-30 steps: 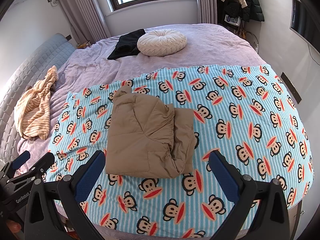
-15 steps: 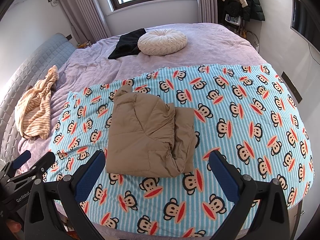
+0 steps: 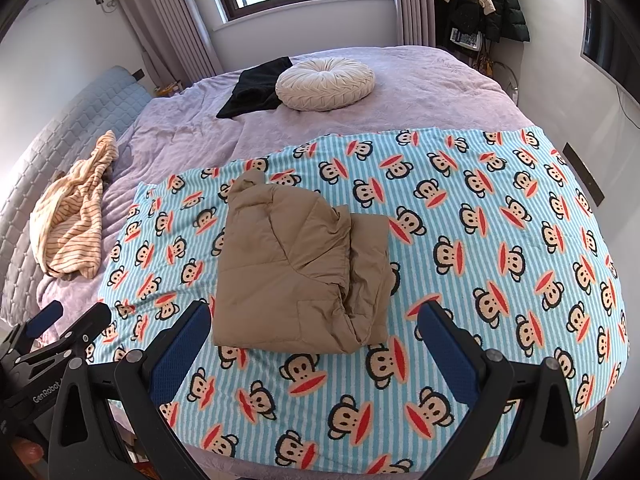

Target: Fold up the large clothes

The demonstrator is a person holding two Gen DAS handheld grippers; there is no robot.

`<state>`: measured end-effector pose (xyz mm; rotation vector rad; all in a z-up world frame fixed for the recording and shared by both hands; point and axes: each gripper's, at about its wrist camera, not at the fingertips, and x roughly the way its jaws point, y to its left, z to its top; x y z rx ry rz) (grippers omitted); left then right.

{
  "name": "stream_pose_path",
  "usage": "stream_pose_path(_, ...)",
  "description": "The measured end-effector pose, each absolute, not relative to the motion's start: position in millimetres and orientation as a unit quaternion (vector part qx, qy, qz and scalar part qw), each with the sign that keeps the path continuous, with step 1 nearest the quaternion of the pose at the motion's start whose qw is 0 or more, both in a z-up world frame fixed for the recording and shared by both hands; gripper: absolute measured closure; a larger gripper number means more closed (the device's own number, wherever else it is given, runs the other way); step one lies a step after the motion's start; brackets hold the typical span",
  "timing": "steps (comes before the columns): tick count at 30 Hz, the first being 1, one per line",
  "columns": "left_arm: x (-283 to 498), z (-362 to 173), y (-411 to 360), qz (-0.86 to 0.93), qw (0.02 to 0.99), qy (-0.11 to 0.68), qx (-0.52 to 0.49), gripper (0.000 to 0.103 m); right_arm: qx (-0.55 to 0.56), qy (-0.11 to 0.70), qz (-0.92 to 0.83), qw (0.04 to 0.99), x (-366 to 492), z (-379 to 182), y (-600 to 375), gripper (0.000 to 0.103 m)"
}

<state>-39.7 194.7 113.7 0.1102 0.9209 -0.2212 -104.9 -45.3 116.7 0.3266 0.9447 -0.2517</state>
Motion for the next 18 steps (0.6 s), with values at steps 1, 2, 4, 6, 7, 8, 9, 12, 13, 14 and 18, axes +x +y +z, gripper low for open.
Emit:
stream_pose_path(1, -40.5, 113.5, 195.3, -0.105, 0.888, 0.444, 0.052, 0.0, 0.156, 0.452, -0.12, 0.87, -104.9, 116.6, -45.3, 0.0)
stream_pose_path(2, -42.2, 113.0, 196.2, -0.104, 0.888, 0.445, 0.051, 0.0, 0.157, 0.452, -0.121, 0.87, -105.1, 116.6, -45.2, 0.0)
stream_pose_path(4, -43.2, 112.8, 197.2, -0.104, 0.888, 0.445, 0.05, 0.0, 0.156, 0.452, -0.121, 0.87, -105.0, 116.6, -45.0, 0.0)
stream_pose_path(6, -43.1, 112.8, 197.4, -0.103, 0.888, 0.445, 0.05, 0.0, 0.157, 0.452, -0.12, 0.87, -105.1, 116.6, -45.0, 0.0)
stream_pose_path(7, -43.7, 112.7, 197.9, -0.103, 0.888, 0.445, 0.049, 0.0, 0.156, 0.452, -0.12, 0.87, -105.2, 116.5, -44.9, 0.0)
stream_pose_path(8, -42.9, 112.8, 197.6, -0.103, 0.888, 0.445, 0.05, 0.0, 0.156, 0.452, -0.12, 0.87, -105.3, 116.4, -44.9, 0.0)
stream_pose_path(9, -43.2, 112.8, 197.9, -0.103, 0.888, 0.445, 0.049, 0.0, 0.157, 0.452, -0.12, 0.87, -105.5, 116.2, -44.9, 0.0)
stream_pose_path(12, -43.3, 114.2, 199.2, -0.1, 0.891, 0.44, 0.048, 0.0, 0.157, 0.452, -0.121, 0.87, -105.9, 116.2, -44.1, 0.0)
stream_pose_path(13, -42.9, 115.0, 199.1, -0.099, 0.892, 0.439, 0.047, 0.0, 0.157, 0.452, -0.121, 0.869, -106.1, 116.1, -44.0, 0.0)
stream_pose_path(14, -43.3, 115.7, 199.2, -0.099, 0.893, 0.437, 0.047, 0.0, 0.157, 0.452, -0.121, 0.87, -106.2, 116.2, -43.5, 0.0)
stream_pose_path(18, -44.2, 116.5, 198.3, -0.102, 0.892, 0.437, 0.046, 0.0, 0.158, 0.452, -0.123, 0.869, -107.8, 116.0, -42.5, 0.0)
